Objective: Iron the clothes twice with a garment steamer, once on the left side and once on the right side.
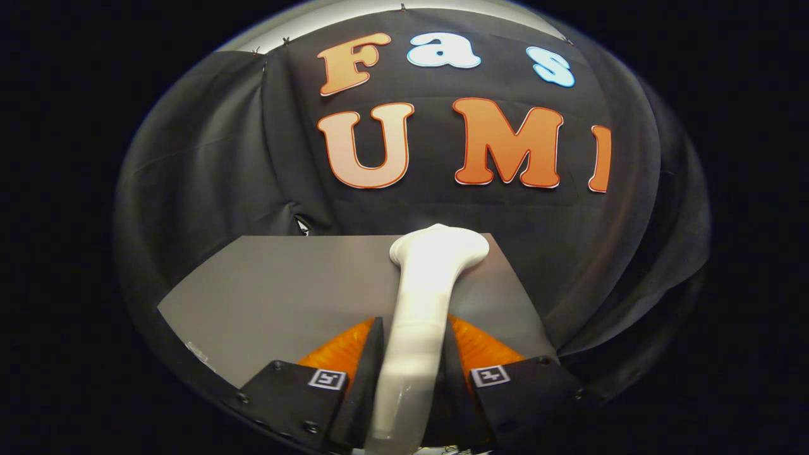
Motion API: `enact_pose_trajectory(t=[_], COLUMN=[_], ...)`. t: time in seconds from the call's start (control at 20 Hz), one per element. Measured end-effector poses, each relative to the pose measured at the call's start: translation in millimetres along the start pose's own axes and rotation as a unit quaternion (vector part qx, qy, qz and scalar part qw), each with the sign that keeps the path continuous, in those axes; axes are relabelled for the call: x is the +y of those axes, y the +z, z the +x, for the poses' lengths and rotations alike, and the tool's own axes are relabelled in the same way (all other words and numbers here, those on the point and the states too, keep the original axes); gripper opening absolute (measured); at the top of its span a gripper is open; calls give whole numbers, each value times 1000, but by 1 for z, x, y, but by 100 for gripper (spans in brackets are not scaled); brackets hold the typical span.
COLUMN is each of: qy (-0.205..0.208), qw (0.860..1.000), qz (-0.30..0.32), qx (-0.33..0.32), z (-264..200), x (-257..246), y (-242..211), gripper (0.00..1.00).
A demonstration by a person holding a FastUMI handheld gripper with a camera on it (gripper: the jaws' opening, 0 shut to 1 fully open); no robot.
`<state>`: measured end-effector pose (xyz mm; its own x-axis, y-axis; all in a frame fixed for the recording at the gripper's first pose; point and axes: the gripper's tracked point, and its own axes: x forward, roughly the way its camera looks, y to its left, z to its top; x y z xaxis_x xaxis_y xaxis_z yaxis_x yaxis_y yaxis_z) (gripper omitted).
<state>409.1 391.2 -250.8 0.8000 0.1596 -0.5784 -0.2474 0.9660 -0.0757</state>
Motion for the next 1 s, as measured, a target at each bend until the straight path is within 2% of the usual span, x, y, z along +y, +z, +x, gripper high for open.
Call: enact_pose_trajectory(t=[0.2, 0.45, 0.6, 1.0], qy=[18, 30, 35, 87], qw=[1000, 1000, 998, 985], qz=[8, -1, -12, -40], qx=[7, -9, -52, -143], z=[-7, -29, -66, -189], x=[4, 4, 6, 23], y=[2, -3, 5, 40], gripper=[45, 44, 44, 44])
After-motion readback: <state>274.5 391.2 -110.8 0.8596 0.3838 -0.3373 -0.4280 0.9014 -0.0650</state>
